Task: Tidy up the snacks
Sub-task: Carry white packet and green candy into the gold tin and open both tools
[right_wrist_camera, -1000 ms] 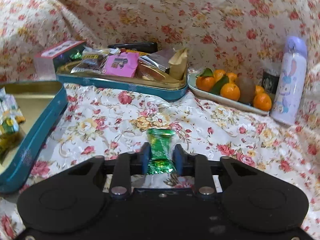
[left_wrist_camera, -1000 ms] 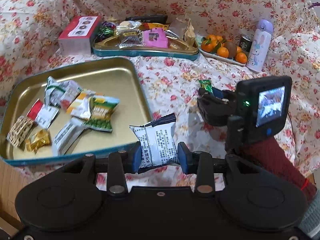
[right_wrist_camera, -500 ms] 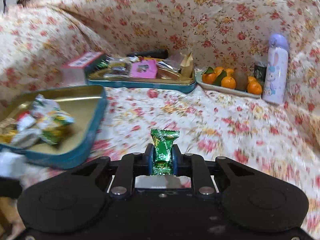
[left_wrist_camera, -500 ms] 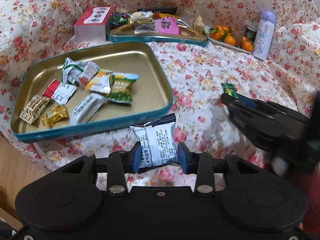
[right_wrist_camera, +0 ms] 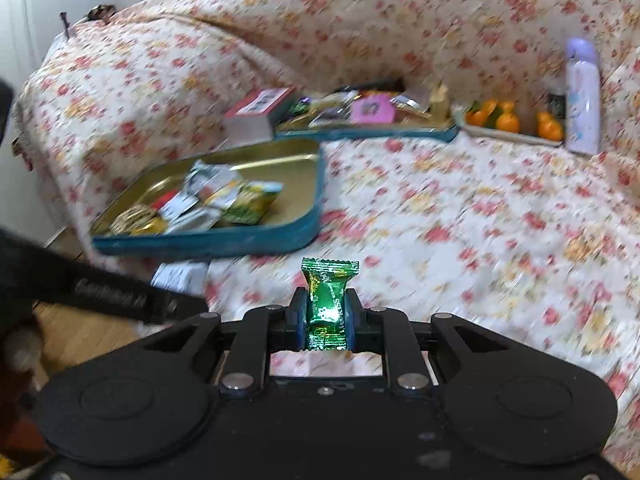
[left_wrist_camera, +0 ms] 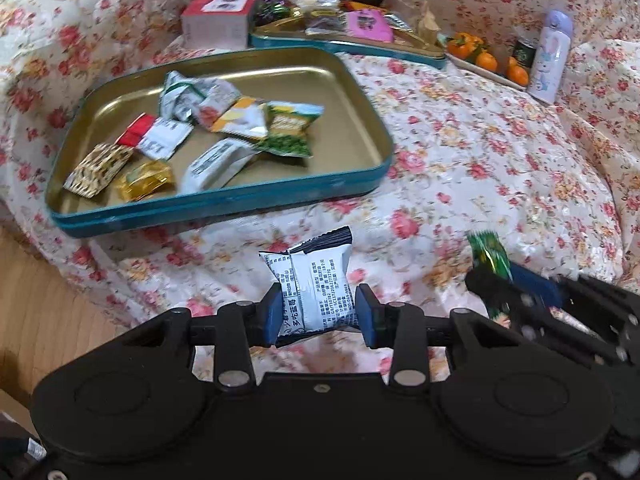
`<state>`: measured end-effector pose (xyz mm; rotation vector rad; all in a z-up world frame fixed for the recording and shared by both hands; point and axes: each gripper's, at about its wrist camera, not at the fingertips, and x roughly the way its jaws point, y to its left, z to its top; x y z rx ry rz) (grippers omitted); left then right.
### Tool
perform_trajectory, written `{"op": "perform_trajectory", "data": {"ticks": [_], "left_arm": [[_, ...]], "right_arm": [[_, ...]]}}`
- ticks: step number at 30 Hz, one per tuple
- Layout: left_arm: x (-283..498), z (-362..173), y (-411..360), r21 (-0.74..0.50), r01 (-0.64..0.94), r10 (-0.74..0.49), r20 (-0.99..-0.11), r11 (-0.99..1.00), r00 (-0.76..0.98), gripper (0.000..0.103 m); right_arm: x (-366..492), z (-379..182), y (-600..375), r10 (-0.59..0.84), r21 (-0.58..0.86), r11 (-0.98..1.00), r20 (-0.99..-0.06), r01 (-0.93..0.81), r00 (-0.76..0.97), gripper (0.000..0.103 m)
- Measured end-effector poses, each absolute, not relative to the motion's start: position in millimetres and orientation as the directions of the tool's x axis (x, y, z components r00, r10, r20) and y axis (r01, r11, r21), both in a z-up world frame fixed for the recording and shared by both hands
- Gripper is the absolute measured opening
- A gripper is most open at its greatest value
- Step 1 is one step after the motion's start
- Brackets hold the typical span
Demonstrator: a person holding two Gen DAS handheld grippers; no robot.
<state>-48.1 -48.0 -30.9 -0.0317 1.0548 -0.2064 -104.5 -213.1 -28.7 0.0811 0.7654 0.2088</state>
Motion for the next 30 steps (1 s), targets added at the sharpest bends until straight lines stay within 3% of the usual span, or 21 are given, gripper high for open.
{"op": "perform_trajectory", "data": {"ticks": [10,30], "left_arm": [[-60,-42,-23,-0.128,0.128,-0.174,-0.870,0.983,0.462,0.046],[-27,-15,-29,-0.137,0.195,-0.225,-0.793,0.971,0.566,0.046]], "right_arm": [[-118,-40,-184,0.294,0.182,0.954,-0.734,-0.240,0.612,0.019],[-81,-24,-177,0.326,0.259,0.945,-0.680,-0.201,0.657,0.019]]}}
